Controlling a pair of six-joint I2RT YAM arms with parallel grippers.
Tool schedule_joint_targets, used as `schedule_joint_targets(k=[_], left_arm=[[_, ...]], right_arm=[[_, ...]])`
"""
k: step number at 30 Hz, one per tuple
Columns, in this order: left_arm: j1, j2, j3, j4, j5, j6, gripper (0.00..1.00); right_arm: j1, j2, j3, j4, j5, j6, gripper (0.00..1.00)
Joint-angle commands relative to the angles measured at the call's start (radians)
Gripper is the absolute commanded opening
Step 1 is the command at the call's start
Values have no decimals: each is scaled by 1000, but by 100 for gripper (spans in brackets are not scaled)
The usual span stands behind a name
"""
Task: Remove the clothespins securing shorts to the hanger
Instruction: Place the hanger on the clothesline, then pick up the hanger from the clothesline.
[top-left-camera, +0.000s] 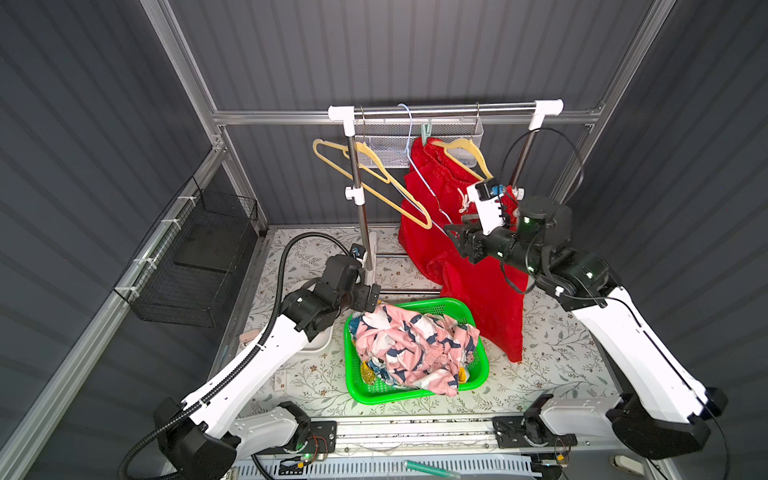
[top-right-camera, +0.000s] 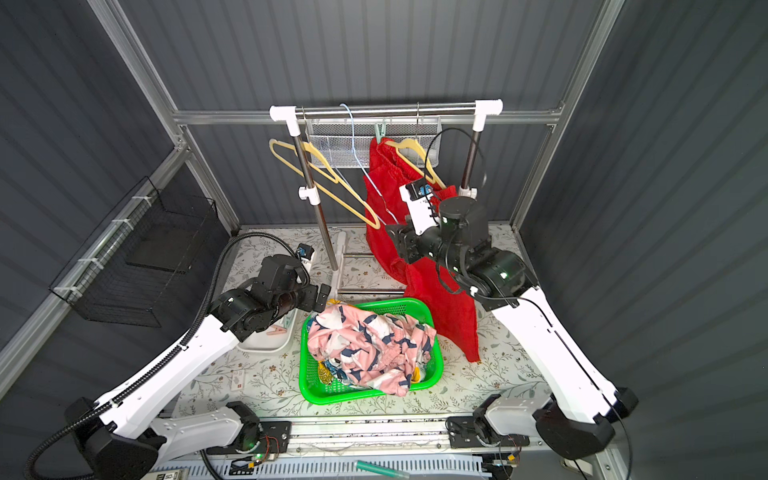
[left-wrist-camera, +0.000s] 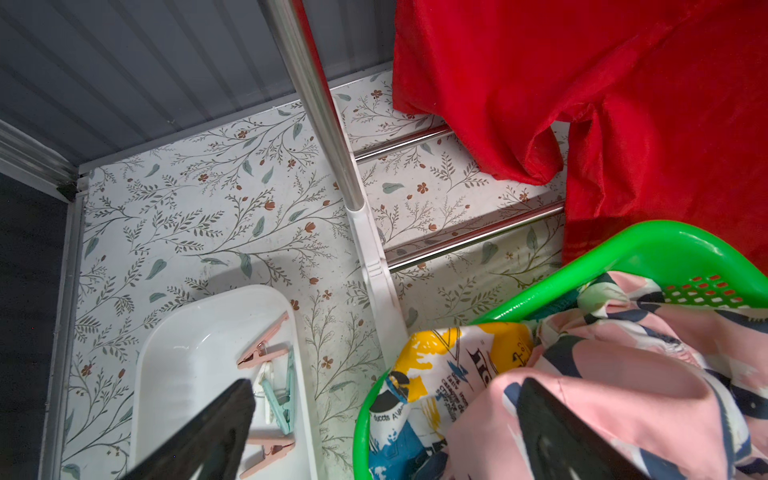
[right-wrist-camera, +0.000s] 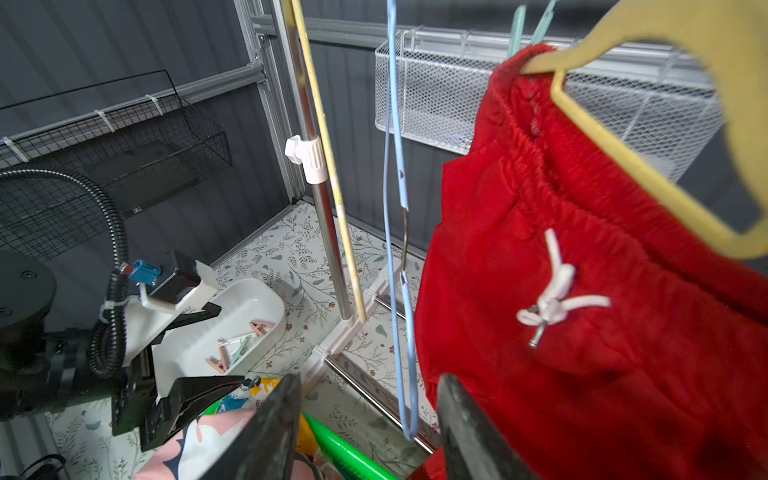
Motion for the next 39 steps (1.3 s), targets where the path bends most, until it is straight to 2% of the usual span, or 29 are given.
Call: schedule_joint_targets(k=[1,6,10,13,18,24,27,30,39], left_arm=[[2,-10,-24,26,33,46,100],[2,-23,-80,65,60,46,100],[1,-38,-110,86,80,55,100],[1,-55,-133,109,114,57,100],[2,-86,-156,140,178,70,100],[3,-159,-201,195,333,102,100],[2,-188,-216,217,413,117,100],[3,-208,-232,232,443,120,100],[2,-199,-223,217,445,124,100]], right_arm=[[3,-101,-36,-20,86,-27,60],[-43,-228,-87,-80,169,-39,69],[-144,-262,-113,-110,137,-27,72],[-233,-287,-154,-91,56,-10,74],[-401,-293,-227,-31,-195,26,77],[-497,-283,-267,39,-388,14,77],[-516,-265,-274,75,-424,-15,75],[-521,-269,-306,148,-475,-34,73],[-521,-234,-318,225,-463,-67,51]])
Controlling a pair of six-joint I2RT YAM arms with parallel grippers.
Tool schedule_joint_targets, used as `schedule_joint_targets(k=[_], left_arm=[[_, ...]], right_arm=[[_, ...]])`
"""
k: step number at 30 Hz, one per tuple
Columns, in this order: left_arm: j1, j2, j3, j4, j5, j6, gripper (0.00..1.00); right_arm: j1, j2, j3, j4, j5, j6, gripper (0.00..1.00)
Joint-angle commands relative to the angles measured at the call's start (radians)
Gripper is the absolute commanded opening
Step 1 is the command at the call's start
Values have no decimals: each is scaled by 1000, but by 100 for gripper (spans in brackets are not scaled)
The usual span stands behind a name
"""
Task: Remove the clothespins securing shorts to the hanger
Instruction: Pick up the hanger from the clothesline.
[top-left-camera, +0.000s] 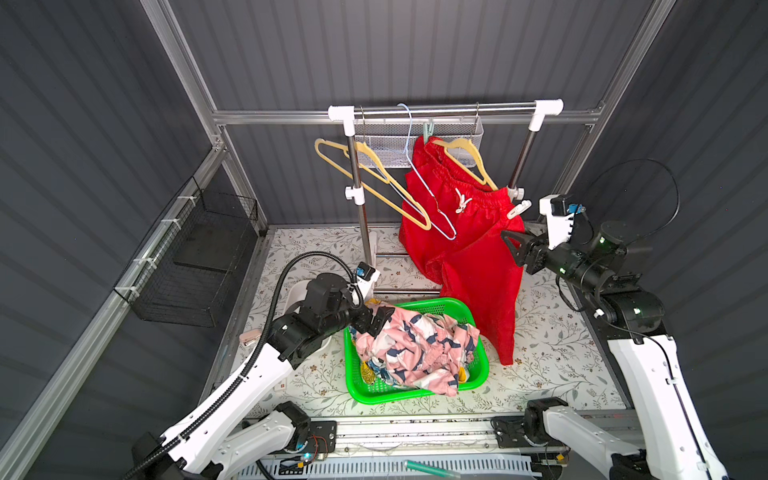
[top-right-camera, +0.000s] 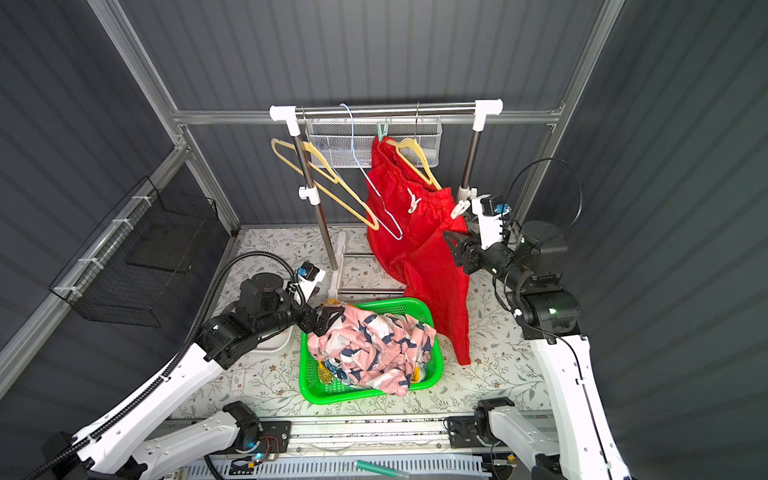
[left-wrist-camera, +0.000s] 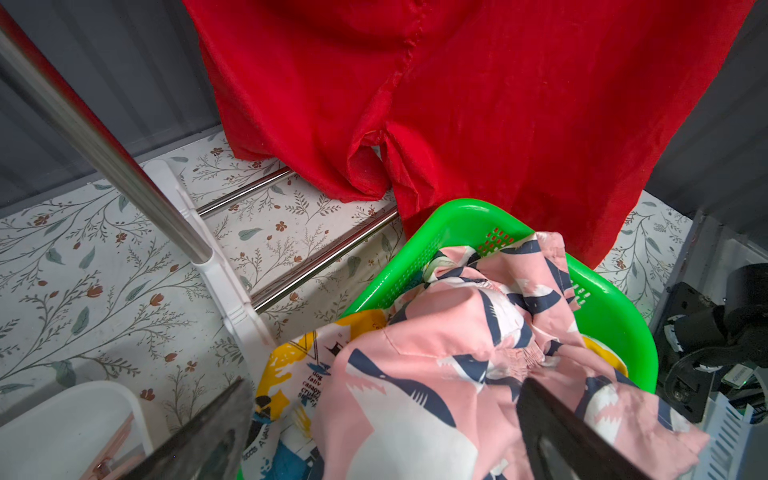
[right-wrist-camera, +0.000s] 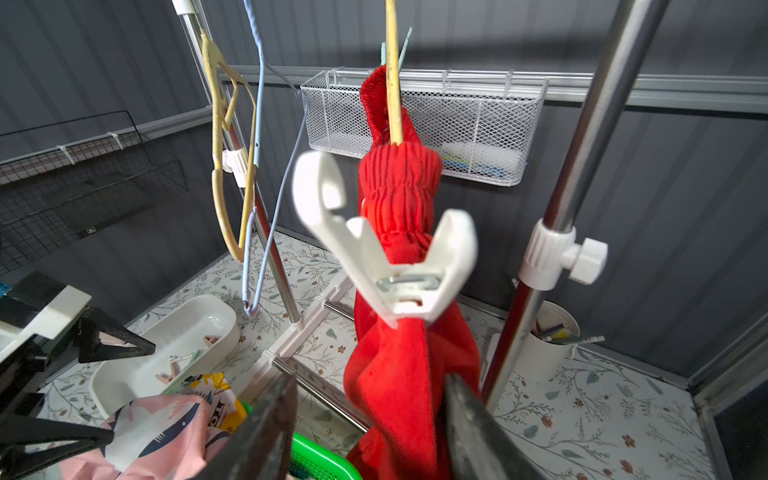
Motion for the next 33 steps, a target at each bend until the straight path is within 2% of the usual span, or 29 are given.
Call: schedule_joint_targets(k=[1,11,26,28,30,33], left_arm=[[2,4,-2,1,23,20,100],[3,-5,-5,-1,-1,17,100],[3,4,-1,-8,-11,14,100],[3,7,-1,-10,-12,15,100],[2,10,1,-12,-13,14,100],[3,10,0,-13,-16,14,100]], right_arm=[[-2,19,-1,87,-22,-5,48],[1,64,-4,143,17,11,24],[30,103,3,97,53,-36,21],[36,107,14,89,64,-41,14],[41,106,30,79,82,-45,3],[54,107,50,78,86,-47,0]])
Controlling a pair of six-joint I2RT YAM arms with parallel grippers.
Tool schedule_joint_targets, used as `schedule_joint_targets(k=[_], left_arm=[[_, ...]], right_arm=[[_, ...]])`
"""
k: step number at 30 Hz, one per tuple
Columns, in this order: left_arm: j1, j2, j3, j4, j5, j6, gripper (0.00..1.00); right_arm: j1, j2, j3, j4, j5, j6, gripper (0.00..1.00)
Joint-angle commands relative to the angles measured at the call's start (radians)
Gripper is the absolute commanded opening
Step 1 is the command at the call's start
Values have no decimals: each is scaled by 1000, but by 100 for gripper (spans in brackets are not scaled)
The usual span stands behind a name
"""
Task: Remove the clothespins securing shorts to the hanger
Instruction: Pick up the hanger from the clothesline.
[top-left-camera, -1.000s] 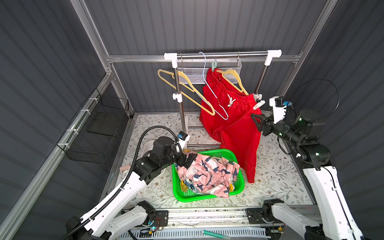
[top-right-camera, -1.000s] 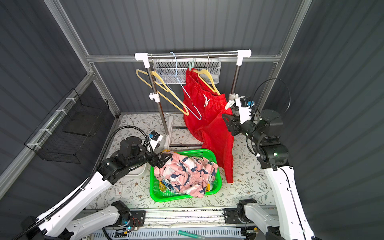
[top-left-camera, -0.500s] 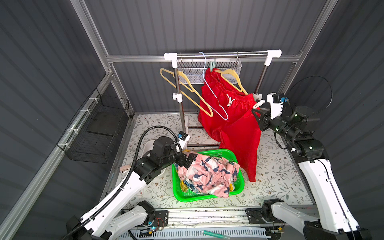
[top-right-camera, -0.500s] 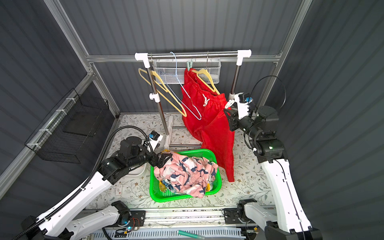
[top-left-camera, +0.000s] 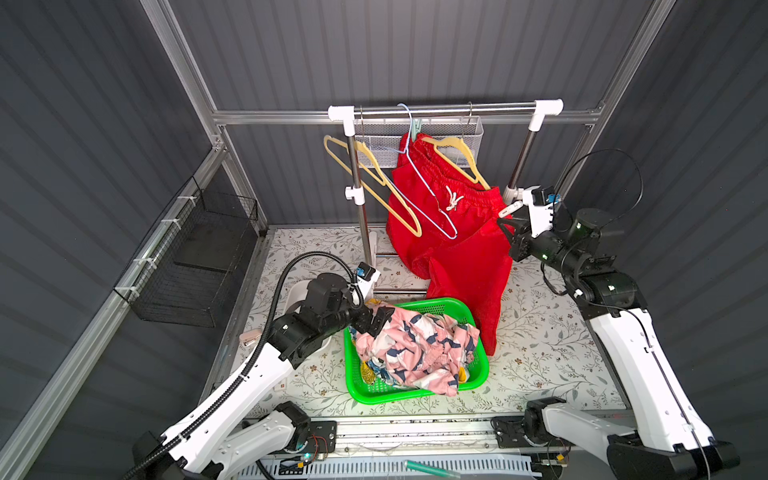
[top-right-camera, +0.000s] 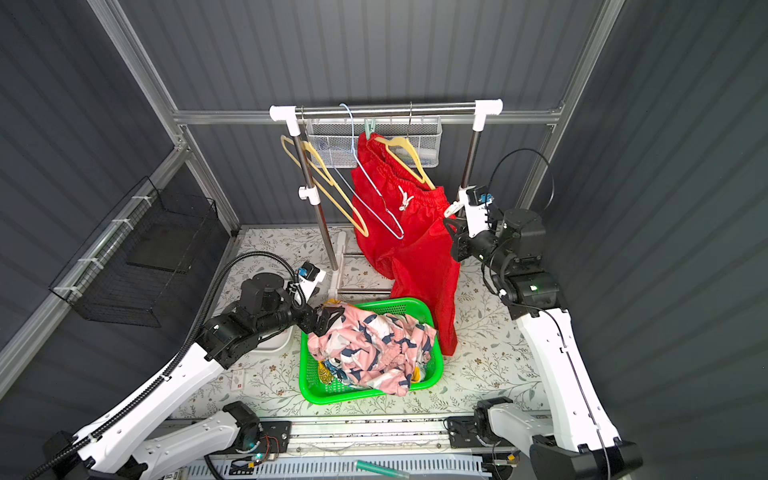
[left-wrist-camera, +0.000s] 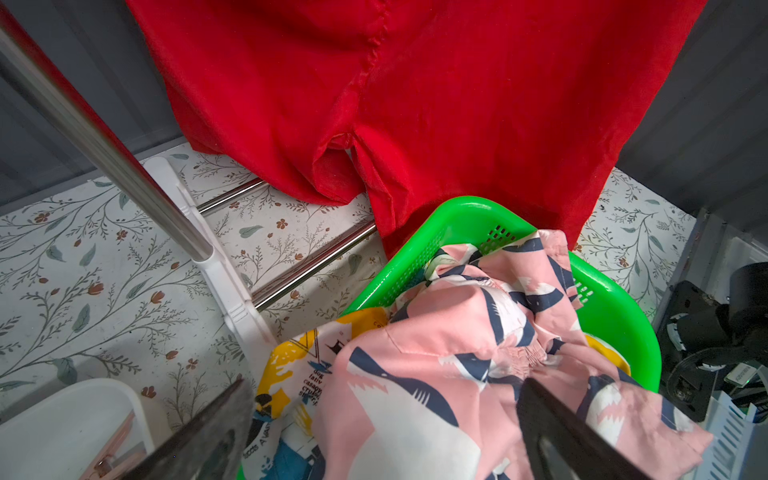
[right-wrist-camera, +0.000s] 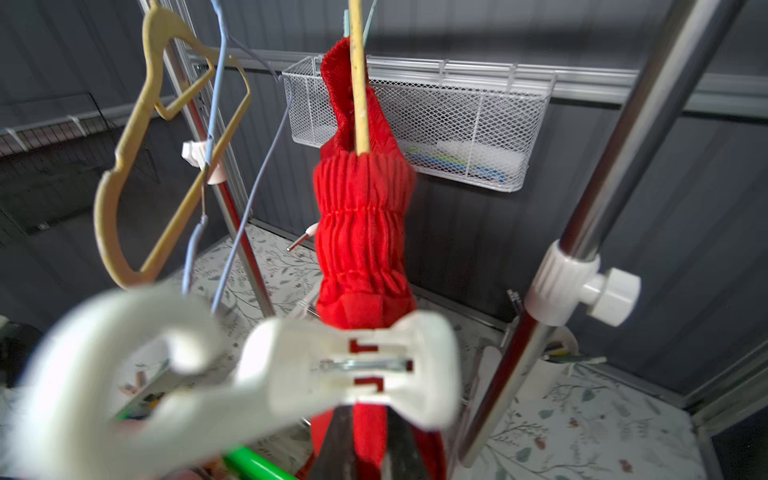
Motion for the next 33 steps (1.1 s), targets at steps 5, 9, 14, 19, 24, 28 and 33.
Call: schedule_joint_targets(k=[5,9,14,19,24,28,33], left_arm=[[2,6,3,-10,-13,13,100],[2,11,4,-12,-18,12,100],[3,10,4,-13,-26,9,100],[2,11,4,-16,-33,8,100],[2,10,4,-15,-34,9,100],[2,15,4,-15,-34,9,100],[2,21,4,-13,-33,9,100]], right_arm=[[38,-35,36,46,102,-1,0],[55,-77,26,96,127,5,0],[70,-118,22,148,152,8,0],[74,-140,35,156,161,10,0],[76,-152,69,86,157,19,0],[76,-169,90,-26,140,16,0],[76,-222,76,-128,145,11,0]])
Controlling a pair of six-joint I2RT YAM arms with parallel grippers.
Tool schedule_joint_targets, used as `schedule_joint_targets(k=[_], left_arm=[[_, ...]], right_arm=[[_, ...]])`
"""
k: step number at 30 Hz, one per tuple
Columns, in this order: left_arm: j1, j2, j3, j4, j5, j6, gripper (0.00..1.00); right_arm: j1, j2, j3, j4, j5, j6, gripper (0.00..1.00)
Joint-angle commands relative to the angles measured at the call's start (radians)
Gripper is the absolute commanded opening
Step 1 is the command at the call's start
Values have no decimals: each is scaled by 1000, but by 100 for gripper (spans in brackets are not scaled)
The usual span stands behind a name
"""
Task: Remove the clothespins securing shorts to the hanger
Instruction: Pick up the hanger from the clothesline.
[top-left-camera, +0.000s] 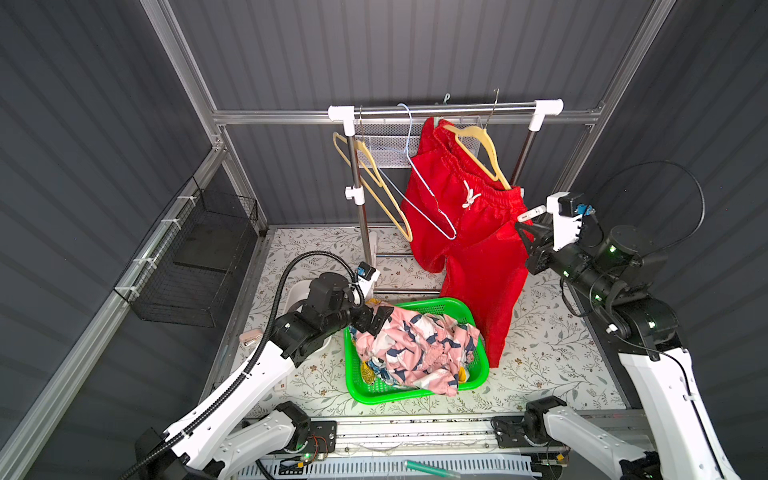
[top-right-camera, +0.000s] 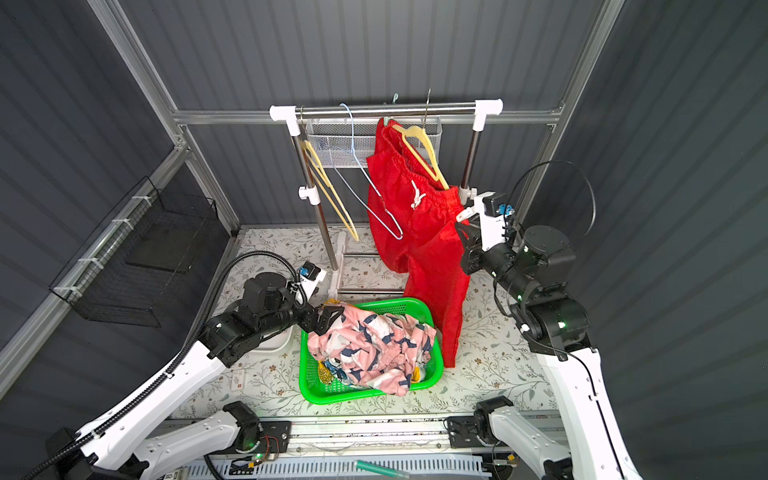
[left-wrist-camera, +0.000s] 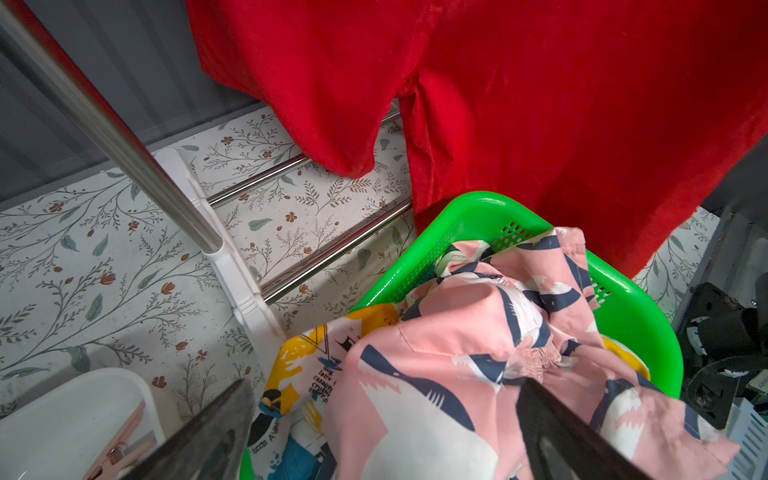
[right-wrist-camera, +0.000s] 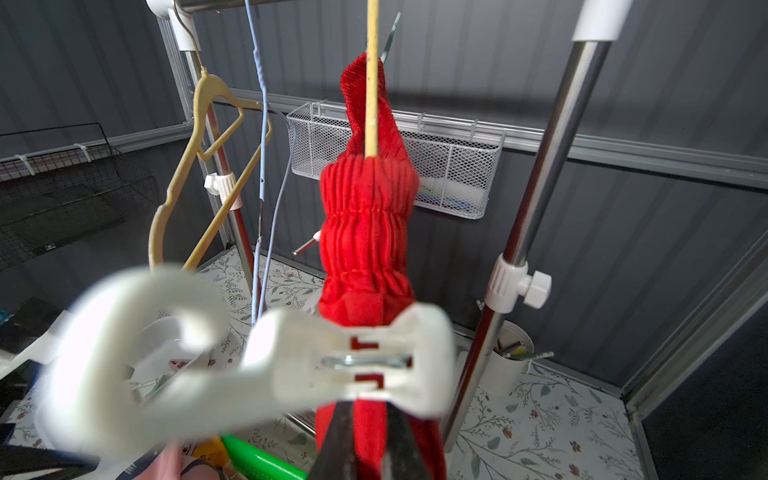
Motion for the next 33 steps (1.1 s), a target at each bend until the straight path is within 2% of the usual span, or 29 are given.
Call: schedule_joint_targets(k=[1,12,20,27,33], left_arm=[[2,8,4,-10,-5,8,100],[2,15,-12,7,-21,7,100],[3,35,-15,10,-37,7,100],[2,34,-26,13,-53,8,100],[3,31,-40,34,-58,-1,100]], right_arm=[[3,-54,36,-13,-4,1,0],[3,-138,95,-287,1,8,0],[3,-196,239,-504,-19,26,0],[3,-221,361,-641,-98,33,0],[3,-220,478,-737,-232,13,0]])
